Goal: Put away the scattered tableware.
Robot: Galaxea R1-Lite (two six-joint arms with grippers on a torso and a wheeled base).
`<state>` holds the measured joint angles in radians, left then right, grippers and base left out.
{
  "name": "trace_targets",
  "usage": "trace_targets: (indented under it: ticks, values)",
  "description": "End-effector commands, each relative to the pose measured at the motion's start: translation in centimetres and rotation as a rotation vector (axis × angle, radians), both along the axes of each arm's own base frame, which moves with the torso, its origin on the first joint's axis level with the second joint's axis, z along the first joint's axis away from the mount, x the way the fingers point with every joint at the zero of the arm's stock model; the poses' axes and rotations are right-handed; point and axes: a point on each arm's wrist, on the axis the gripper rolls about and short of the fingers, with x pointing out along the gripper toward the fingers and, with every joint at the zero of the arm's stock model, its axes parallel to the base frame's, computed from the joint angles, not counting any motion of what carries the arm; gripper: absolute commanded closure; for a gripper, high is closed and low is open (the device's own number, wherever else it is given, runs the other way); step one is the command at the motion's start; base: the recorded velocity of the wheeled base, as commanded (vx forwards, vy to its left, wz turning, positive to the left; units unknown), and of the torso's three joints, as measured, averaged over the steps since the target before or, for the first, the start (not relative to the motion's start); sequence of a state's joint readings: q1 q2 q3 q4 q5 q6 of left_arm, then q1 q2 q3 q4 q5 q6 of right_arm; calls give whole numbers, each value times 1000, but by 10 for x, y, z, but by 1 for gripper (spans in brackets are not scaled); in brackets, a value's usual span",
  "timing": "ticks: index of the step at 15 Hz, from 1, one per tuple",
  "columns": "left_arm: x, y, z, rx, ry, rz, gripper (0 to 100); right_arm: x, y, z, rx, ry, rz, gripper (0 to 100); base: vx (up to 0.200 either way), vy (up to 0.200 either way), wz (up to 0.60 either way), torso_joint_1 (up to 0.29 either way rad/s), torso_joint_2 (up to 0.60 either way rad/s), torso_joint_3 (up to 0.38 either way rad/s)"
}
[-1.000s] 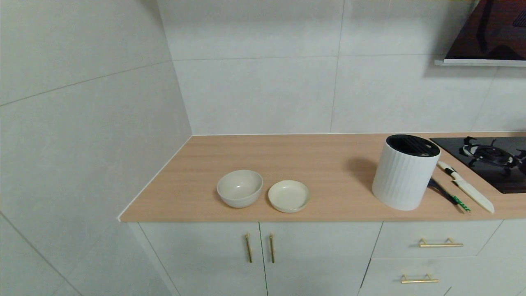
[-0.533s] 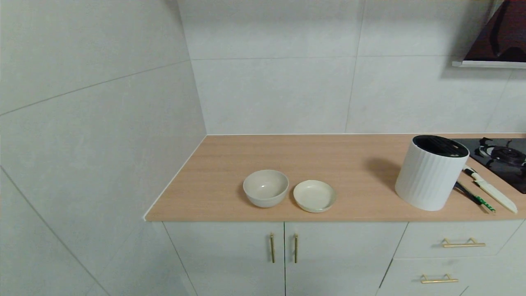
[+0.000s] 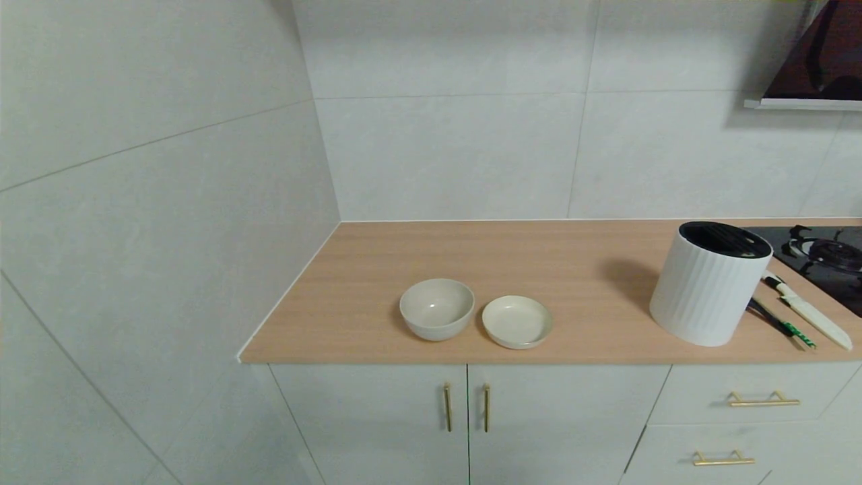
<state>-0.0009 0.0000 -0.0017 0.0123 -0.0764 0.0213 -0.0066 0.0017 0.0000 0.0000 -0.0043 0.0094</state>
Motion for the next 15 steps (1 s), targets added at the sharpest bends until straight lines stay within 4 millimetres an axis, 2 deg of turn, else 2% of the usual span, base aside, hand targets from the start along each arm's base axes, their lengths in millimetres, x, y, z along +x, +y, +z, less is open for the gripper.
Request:
trace_targets:
  ticks: [1,4,6,15]
  values:
    - [0,0,0,0,0,1,0,0,0,0,0,0,0,0,0,0,0,0,0,0]
    - [0,0,0,0,0,1,0,0,0,0,0,0,0,0,0,0,0,0,0,0]
    - [0,0,0,0,0,1,0,0,0,0,0,-2,0,0,0,0,0,-144,310,161]
    - [0,0,0,0,0,1,0,0,0,0,0,0,0,0,0,0,0,-234,519,278]
